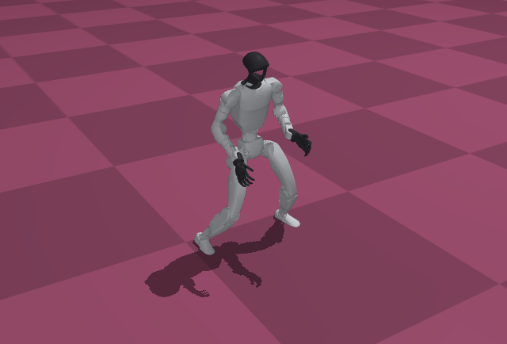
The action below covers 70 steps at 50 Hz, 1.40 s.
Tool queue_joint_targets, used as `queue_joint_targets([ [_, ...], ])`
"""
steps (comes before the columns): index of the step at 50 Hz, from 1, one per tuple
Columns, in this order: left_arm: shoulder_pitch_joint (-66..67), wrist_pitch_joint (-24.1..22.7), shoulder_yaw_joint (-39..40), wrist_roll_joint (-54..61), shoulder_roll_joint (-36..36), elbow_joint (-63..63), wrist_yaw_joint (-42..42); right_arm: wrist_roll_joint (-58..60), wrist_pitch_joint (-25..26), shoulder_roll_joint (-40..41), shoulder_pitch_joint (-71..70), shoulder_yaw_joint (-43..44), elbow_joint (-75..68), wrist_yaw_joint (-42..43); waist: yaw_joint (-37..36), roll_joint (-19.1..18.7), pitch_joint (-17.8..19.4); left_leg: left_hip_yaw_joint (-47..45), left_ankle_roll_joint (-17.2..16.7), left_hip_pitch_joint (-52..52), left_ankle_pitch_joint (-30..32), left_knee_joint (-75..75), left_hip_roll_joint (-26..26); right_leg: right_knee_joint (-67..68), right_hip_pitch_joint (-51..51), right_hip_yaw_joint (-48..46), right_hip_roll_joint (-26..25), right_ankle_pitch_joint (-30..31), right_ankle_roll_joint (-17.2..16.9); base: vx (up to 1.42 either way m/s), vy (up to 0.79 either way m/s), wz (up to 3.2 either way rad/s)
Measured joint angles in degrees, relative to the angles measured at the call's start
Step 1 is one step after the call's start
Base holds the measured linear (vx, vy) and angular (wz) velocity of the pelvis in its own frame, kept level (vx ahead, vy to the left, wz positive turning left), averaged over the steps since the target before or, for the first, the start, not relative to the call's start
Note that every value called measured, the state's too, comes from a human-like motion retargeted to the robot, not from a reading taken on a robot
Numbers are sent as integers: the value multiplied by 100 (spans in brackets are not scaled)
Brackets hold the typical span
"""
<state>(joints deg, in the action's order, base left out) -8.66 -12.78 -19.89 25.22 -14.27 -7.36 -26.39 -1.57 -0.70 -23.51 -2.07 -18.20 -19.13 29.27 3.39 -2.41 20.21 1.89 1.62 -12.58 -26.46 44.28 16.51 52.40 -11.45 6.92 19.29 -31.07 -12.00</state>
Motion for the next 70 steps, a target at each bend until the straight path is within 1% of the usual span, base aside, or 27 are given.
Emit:
queue_joint_targets([
  [3,-1135,-202,-831,-350,-571,922,738,-461,-243,18,-111,132,782,-408,98,-336,-348,-85,-339,-435,-128,216,-570,-1132,372,-392,653,967,280,13,130,103],
  [6,-960,-436,-512,-127,-1826,2461,1284,-204,-422,-911,-134,94,2587,-1385,-43,-847,-887,-610,-283,155,754,-1343,-1041,-2451,619,-1316,988,3053,611,35,130,-26],
  [8,-178,-747,-160,148,-2614,3123,1235,2,-544,-1622,-135,153,3752,-1845,-329,-1214,-1239,-828,-435,763,2033,-2828,-1256,-3137,646,-1511,519,3933,415,33,118,-103],
  [10,1019,-925,336,309,-3353,3343,1226,-55,-545,-1973,-33,82,4567,-1913,-604,-1514,-1633,-589,-1039,1173,3658,-4033,-1298,-3505,573,-1273,-385,4138,64,23,106,-108],
  [12,1995,-903,972,360,-3985,3042,1500,-229,-626,-2182,-27,55,4850,-2041,-858,-1552,-1806,93,-1634,1292,4596,-4488,-1365,-3459,488,-1713,-850,4125,-39,13,108,-77],
  [13,2455,-857,1320,335,-4213,2775,1644,-349,-689,-2265,-72,16,4842,-2114,-895,-1425,-1817,312,-1655,1313,4685,-4505,-1563,-3274,432,-2052,-778,4034,-52,7,109,-47],
  [15,3187,-774,1909,143,-4542,2108,1803,-690,-822,-2370,-170,10,4766,-2410,-1042,-1176,-1758,305,-1662,1264,4501,-4346,-1477,-3342,432,-2509,-1035,4106,96,2,91,-36],
  [17,3819,-647,2317,-76,-4475,1292,1750,-883,-791,-2316,-136,-113,4524,-2413,-1099,-803,-1722,-139,-1492,1203,4371,-4123,-1351,-3658,376,-1957,-1385,4545,82,-2,83,-26],
  [20,3829,-413,2564,-297,-4170,55,1719,-999,-756,-2310,-239,-73,4145,-2764,-1204,-122,-1145,-473,-1177,1241,4232,-3996,-1259,-4055,312,-320,-1773,4816,-298,-5,85,-1],
  [22,3623,-317,2668,-315,-3936,-545,1716,-774,-611,-2075,-388,-151,3841,-2943,-1139,240,-657,-531,-1234,1298,3935,-3944,-807,-4247,408,148,-2151,4899,-300,0,64,32],
  [23,3679,-287,2682,-254,-3798,-722,1679,-1120,-703,-1871,-187,-178,3742,-3130,-1088,392,-673,-577,-1261,1274,3777,-3920,-588,-4209,418,88,-2218,4852,-300,3,86,55],
  [25,3911,-231,2624,74,-3482,-793,1341,-372,-668,-1671,361,-130,3454,-1640,-997,711,-894,-827,-1122,1103,3531,-3963,-503,-3629,237,-273,-1712,3590,-287,0,121,61],
  [27,3890,-37,2622,453,-3094,-718,1227,-433,-477,-1369,748,-177,3101,-1175,-1029,655,-919,-667,-1122,940,3443,-3924,71,-2485,-100,-771,-1562,1642,482,-7,107,11],
  [29,3373,225,2687,628,-2459,-731,1235,-238,-295,-1070,695,-222,2442,-1536,-1190,558,-563,-101,-799,769,2995,-3575,328,-698,-955,-564,-1451,573,1122,-20,102,-46],
  [33,2108,346,2495,1211,-700,-880,417,543,69,-151,401,-117,778,-410,-1162,609,193,597,-23,-77,605,-1155,-389,1715,-2225,182,-862,453,1004,-21,99,-8],
  [35,1656,268,2058,1441,-72,-886,-104,159,204,300,401,60,396,231,-972,558,433,594,129,-464,255,-292,-692,1644,-2082,229,-557,217,1436,-11,83,38],
  [37,1275,131,1505,1328,197,-853,-398,-483,59,584,394,236,280,566,-835,454,576,522,33,-377,273,-363,-843,1136,-1756,274,-412,297,1750,-1,69,9],
  [40,1139,94,919,816,139,-630,-99,-240,49,707,562,351,282,311,-759,402,459,259,-92,178,712,-1441,-963,183,-1435,297,-290,1122,1498,4,54,-31],
  [45,1449,12,396,638,-205,-42,907,518,-261,529,1366,725,699,161,-498,127,-263,103,-610,752,1480,-2988,-907,-1560,-649,-752,-99,2469,377,9,38,4],
  [47,1205,10,289,880,-383,43,1194,432,-270,373,1206,781,649,-104,-464,65,-492,29,-618,1001,1759,-3803,-872,-2530,-279,-1349,-83,2748,239,0,27,-31],
  [50,918,-100,-76,888,-838,77,1577,6,-550,291,1030,711,347,-715,-468,195,-763,-153,-756,1200,1587,-4049,-920,-3339,308,-2405,116,2645,-98,7,18,-37],
  [53,308,-153,-614,396,-1243,-574,1723,-263,-631,380,664,317,-599,-1064,-611,469,-960,-370,-800,1317,1425,-4023,-1084,-4168,719,-2415,168,2781,-259,5,13,-51],
  [55,-232,57,-894,271,-1443,-1418,1627,-481,-581,340,320,-193,-1416,-697,-739,581,-1088,-550,-713,1464,1556,-4196,-1140,-4397,732,-2180,158,2886,-138,3,12,-67],
  [58,-695,312,-1042,-1204,-1271,-3145,1796,69,-411,232,256,-626,-2203,-1329,-735,593,-1269,-624,-610,1536,1547,-4163,-1201,-4326,728,-2129,210,2923,-125,6,14,-25],
  [62,-628,505,-286,-2192,-773,-4731,952,819,-266,174,450,-712,-2803,-1348,-480,598,-1472,-536,-558,1569,1522,-4085,-1294,-4612,1034,-2324,275,3004,-114,9,10,20],
  [65,-243,517,816,-1235,-541,-4839,450,621,-124,307,711,-309,-3022,-1065,-406,619,-1566,-555,-560,1688,1485,-4099,-1323,-4776,1235,-2391,296,3041,-194,12,5,-4],
  [70,512,332,1613,371,-485,-4317,1167,-1102,-184,590,1262,812,-2840,-1579,-611,651,-1593,-715,-673,1901,1220,-3983,-1312,-4938,1456,-2338,267,3139,-299,12,1,-30],
])
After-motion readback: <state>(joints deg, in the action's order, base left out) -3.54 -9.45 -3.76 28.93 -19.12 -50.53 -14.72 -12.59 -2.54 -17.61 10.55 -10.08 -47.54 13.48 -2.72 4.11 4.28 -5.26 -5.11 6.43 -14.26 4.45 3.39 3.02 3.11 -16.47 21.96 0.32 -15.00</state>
